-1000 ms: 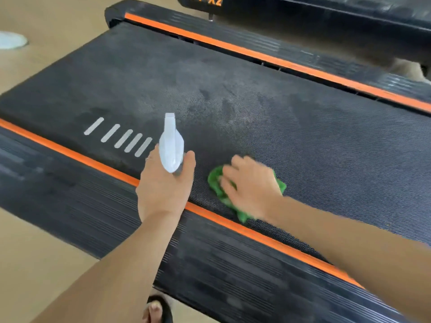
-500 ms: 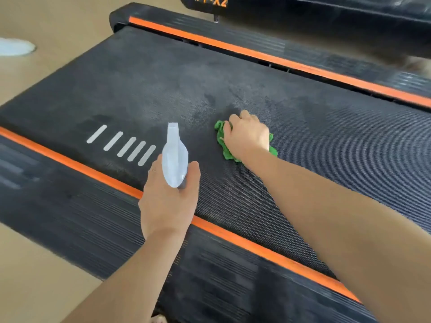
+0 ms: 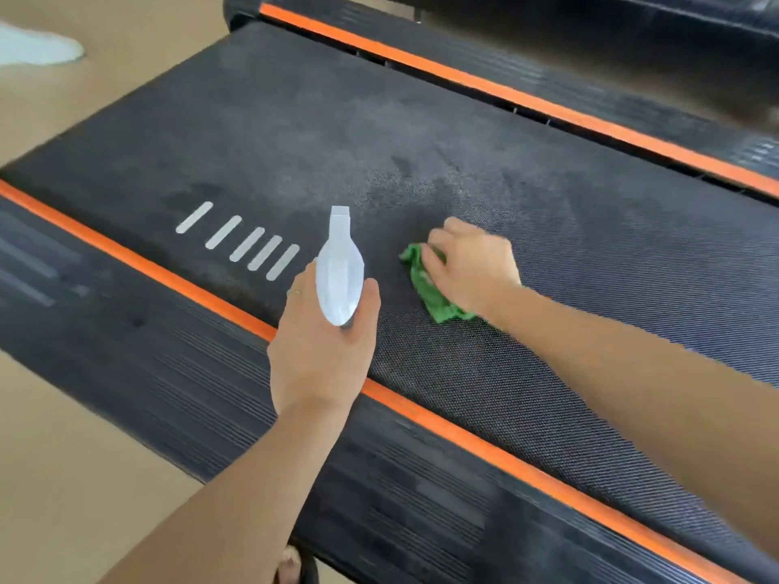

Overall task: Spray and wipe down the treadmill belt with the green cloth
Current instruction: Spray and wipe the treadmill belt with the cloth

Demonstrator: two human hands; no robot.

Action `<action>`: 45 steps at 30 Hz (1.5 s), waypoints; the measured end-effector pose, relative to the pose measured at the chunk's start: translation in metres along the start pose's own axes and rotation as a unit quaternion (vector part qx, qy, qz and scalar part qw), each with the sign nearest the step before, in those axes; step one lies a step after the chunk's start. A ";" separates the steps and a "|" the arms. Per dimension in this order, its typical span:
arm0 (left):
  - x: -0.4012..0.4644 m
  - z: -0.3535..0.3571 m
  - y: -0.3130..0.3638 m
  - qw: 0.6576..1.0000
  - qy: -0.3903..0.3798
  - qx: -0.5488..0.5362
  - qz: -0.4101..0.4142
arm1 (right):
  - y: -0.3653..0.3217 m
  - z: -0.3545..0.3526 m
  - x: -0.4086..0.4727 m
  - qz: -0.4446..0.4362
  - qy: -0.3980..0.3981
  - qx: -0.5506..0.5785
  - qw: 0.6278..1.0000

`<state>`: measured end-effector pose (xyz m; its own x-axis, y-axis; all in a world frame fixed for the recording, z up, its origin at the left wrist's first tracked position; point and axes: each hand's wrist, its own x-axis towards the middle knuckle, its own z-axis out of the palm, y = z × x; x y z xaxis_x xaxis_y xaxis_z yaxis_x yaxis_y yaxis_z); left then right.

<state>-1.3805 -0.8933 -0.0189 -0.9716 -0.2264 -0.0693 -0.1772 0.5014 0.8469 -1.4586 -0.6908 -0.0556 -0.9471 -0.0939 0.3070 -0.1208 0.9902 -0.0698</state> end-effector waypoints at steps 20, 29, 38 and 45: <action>0.001 0.002 -0.008 1.000 -0.002 -0.006 -0.019 | -0.001 0.004 -0.003 -0.024 0.017 -0.004 1.000; -0.003 -0.006 0.001 0.998 -0.020 -0.016 -0.054 | -0.049 0.000 -0.004 -0.021 -0.035 0.035 0.999; -0.002 -0.011 0.004 0.997 -0.056 -0.008 -0.049 | -0.049 -0.026 -0.088 -0.092 0.004 0.009 0.996; 0.003 -0.005 -0.002 0.999 -0.047 0.014 -0.017 | -0.018 0.004 0.001 0.128 -0.010 -0.066 0.990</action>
<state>-1.3819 -0.8994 -0.0183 -0.9750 -0.1657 -0.1478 -0.2137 0.5187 0.8278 -1.4586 -0.7089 -0.0574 -0.9478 0.1604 0.2757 0.1619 0.9866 -0.0174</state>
